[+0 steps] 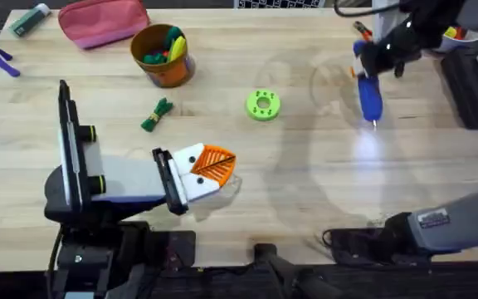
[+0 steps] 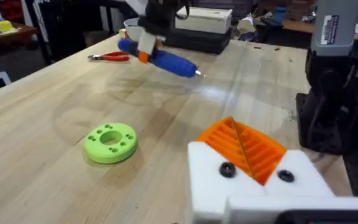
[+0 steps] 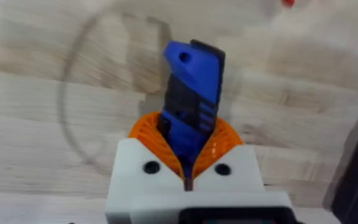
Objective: Pick up the gripper from the table and insert it into the empty holder that is missing its gripper. Then pick up a screw, insert it into the mounting hole, and use the screwdriver to tighten it. Finally, clean up the table by picking up the vegetable and placing it into the bucket.
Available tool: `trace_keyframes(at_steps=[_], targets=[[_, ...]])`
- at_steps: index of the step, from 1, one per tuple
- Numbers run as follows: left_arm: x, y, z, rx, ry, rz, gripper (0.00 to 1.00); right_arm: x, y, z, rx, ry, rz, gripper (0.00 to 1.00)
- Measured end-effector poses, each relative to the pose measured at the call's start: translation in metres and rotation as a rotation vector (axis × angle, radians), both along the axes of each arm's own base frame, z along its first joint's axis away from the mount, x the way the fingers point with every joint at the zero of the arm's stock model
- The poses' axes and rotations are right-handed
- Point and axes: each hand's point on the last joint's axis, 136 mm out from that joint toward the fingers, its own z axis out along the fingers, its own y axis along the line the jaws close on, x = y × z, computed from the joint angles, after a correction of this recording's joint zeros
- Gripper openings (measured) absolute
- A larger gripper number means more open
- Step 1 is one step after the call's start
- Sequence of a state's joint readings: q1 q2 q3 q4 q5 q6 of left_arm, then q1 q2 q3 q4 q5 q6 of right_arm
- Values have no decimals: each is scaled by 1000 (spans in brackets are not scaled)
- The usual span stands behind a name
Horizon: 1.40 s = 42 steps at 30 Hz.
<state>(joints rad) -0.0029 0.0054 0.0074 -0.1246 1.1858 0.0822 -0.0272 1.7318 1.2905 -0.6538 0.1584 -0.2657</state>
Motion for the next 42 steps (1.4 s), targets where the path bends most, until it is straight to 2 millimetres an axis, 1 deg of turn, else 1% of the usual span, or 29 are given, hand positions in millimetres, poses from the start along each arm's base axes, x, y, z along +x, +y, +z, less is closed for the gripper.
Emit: trace_keyframes(at_steps=[2, 4, 8, 10, 13, 16, 18, 22, 26, 29, 34, 36, 38, 42], targets=[[0, 0, 0, 0, 0, 0, 19, 2, 16, 26, 5, -67, 30, 24], [0, 0, 0, 0, 0, 0, 19, 0, 34, 54, 16, -136, 62, 24], [0, 0, 0, 0, 0, 0, 19, -12, 72, 110, 64, -285, 107, 24], [0, 0, 0, 0, 0, 0, 19, -20, 87, 133, 96, -350, 123, 24], [0, 0, 0, 0, 0, 0, 19, -36, 110, 171, 163, -457, 140, 24], [0, 0, 0, 0, 0, 0, 19, -54, 127, 201, 230, -541, 156, 24], [0, 0, 0, 0, 0, 0, 19, -70, 137, 221, 281, -590, 169, 24], [0, 0, 0, 0, 0, 0, 19, -97, 153, 250, 383, -663, 188, 24], [0, 0, 0, 0, 0, 0, 19, -125, 168, 273, 485, -710, 215, 24], [0, 0, 0, 0, 0, 0, 19, -144, 180, 285, 550, -727, 260, 24], [0, 0, 0, 0, 0, 0, 19, -168, 206, 304, 657, -772, 355, 24], [0, 0, 0, 0, 0, 0, 19, -174, 215, 306, 695, -787, 387, 24], [0, 0, 0, 0, 0, 0, 19, -178, 225, 301, 723, -793, 414, 24], [0, 0, 0, 0, 0, 0, 19, -179, 244, 290, 767, -804, 451, 24]])
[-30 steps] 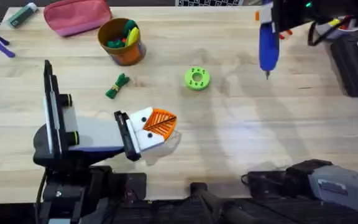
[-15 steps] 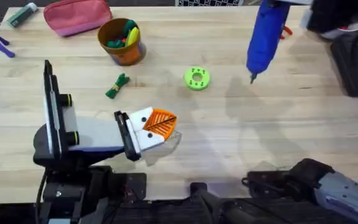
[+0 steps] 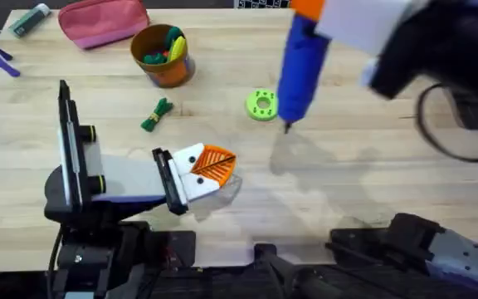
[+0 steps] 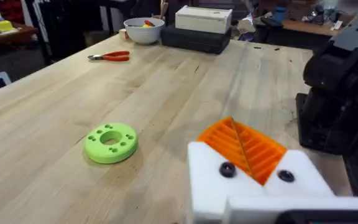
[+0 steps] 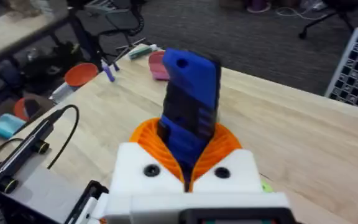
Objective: Pick up the gripper from the table and insert it into the empty holder that is missing its gripper. Then pick up a screw, insert it into the mounting hole, and use the screwdriver to tighten it. Finally, clean up the table by picking up the vegetable and placing it into the bucket.
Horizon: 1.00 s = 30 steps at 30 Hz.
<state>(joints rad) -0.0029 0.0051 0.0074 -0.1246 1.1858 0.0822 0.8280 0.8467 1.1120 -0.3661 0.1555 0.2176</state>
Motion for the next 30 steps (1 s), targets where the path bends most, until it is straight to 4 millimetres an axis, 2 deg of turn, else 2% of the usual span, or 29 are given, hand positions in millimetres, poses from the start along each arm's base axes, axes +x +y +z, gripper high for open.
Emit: trace_keyframes(at_steps=[6, 11, 19, 26, 30], targets=[[0, 0, 0, 0, 0, 0, 19, -3, 24, -11, 49, -41, 64, 24], [0, 0, 0, 0, 0, 0, 19, -14, 43, -1, 106, -107, 180, 24], [0, 0, 0, 0, 0, 0, 19, -44, 76, 17, 162, -228, 444, 24], [0, 0, 0, 0, 0, 0, 19, -56, 116, 3, 150, -272, 666, 24], [0, 0, 0, 0, 0, 0, 19, -64, 130, -4, 148, -300, 765, 24]])
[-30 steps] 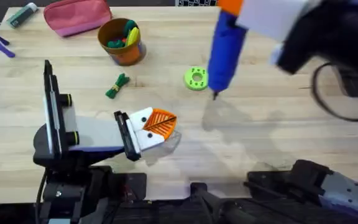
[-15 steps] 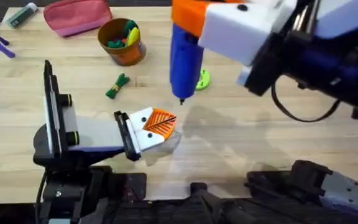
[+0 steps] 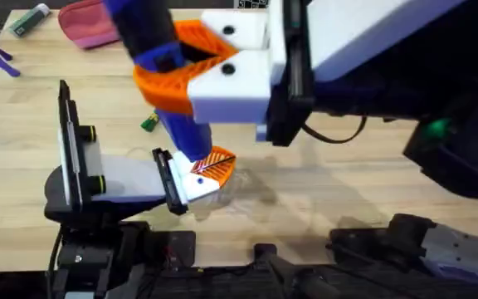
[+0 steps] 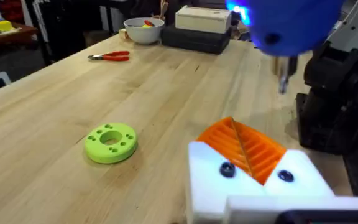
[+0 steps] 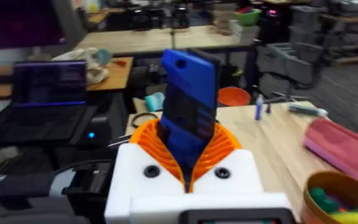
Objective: Pick up the gripper from the table and insert it into the empty holder that is missing its gripper. Then pick up a screw, insert it into the mounting hole, and use the screwdriver to tighten it. Finally, clean up the table by picking up the vegetable and placing it into the bucket.
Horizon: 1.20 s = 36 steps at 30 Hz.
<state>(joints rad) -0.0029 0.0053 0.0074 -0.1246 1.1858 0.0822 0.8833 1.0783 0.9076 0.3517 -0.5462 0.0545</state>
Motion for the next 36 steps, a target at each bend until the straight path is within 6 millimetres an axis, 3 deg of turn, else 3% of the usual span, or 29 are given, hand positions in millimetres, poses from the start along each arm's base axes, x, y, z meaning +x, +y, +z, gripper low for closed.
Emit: trace_keyframes(at_steps=[7, 15, 21, 29, 36], targets=[[0, 0, 0, 0, 0, 0, 19, -28, 1, 7, 24, -122, 158, 24], [0, 0, 0, 0, 0, 0, 19, -38, 0, 5, 23, -221, 214, 24], [0, 0, 0, 0, 0, 0, 19, -34, 8, 1, 30, -276, 218, 24], [0, 0, 0, 0, 0, 0, 19, -13, 30, -18, 31, -238, 220, 24], [0, 0, 0, 0, 0, 0, 19, -13, 23, -13, 79, -246, 234, 24]])
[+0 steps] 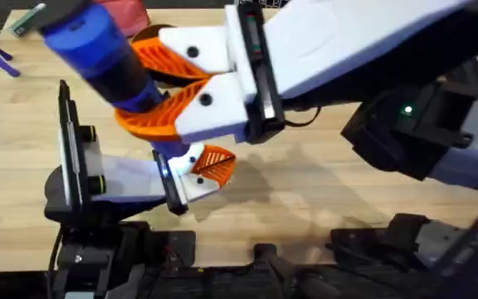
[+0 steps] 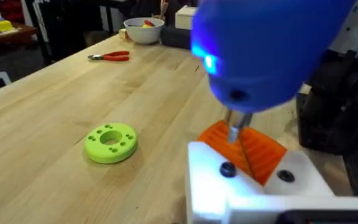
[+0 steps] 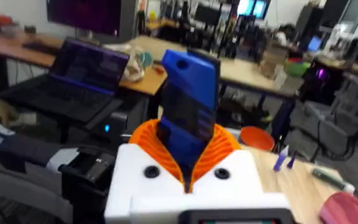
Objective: Pick up the gripper from the table and insert it into the empty holder that is missing its gripper. Then pick up a screw, insert it into the mounting hole, and use the screwdriver to tighten it. Finally, clean up the table by picking up the vegetable and placing it into the bucket.
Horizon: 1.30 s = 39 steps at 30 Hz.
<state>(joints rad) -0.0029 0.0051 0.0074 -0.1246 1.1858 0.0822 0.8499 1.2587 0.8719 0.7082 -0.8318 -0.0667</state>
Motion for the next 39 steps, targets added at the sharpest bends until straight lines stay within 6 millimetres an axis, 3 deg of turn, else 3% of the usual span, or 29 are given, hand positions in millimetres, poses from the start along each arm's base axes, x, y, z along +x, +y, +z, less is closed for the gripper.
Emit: trace_keyframes(at_steps=[8, 39], targets=[[0, 0, 0, 0, 0, 0, 19, 4, -5, -16, -25, 75, 4, 24], [0, 0, 0, 0, 0, 0, 19, 5, -1, -26, -43, 52, 14, 24]])
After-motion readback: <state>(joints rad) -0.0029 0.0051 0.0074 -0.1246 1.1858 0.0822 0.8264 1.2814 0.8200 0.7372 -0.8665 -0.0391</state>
